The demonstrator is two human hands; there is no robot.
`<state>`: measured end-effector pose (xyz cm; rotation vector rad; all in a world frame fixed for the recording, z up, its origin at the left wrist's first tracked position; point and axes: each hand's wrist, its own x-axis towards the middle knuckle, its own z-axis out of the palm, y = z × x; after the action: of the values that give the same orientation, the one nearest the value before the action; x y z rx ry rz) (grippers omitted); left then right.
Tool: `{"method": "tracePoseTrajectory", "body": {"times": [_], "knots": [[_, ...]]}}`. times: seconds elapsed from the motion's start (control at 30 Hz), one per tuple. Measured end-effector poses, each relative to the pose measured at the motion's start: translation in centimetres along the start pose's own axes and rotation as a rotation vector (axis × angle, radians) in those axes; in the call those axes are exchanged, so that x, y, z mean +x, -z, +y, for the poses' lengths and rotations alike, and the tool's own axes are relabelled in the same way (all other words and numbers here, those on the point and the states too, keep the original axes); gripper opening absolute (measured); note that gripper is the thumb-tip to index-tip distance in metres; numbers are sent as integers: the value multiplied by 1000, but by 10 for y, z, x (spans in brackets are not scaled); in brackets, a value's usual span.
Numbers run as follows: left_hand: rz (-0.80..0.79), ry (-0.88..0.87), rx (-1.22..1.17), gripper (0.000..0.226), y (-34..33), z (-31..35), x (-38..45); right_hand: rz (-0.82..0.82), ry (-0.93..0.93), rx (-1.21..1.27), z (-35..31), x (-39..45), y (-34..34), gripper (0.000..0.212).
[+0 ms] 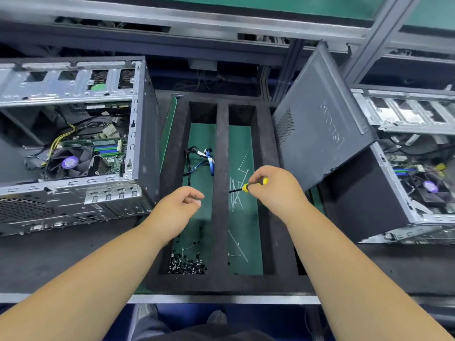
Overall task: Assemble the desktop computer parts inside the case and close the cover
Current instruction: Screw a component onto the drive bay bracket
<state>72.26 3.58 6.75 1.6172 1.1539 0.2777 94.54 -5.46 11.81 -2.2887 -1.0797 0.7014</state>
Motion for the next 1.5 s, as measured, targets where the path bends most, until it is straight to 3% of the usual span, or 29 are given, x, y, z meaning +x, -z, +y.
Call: {"method": "tracePoseTrajectory", "body": {"times": [0.13,0.3,0.47,0.53,0.6,0.7,0.83,1.27,1.5], "knots": [[-1,114,-287,18,-10,27,8,27,39,322,-30,-9,38,7],[-31,259,-800,21,-14,62,13,61,111,460,-59,-18,68,9],[-36,210,-1079,26,-4,88,12,49,167,505,-72,-26,82,10],[-42,166,-1128,40,1,95,10,48,184,517,-74,-28,86,10],[-48,136,-1140,43,4,99,10,44,191,531,-76,-29,89,10],[-43,122,-1143,20,8,99,10,38,189,546,-78,-28,91,9],[-30,82,-1171,11,12,96,8,26,192,552,-80,-26,89,10],[-5,-21,-1071,9,22,92,4,17,227,556,-86,-25,84,12],[58,-87,-847,8,27,100,-6,9,278,518,-89,-24,83,13]]}}
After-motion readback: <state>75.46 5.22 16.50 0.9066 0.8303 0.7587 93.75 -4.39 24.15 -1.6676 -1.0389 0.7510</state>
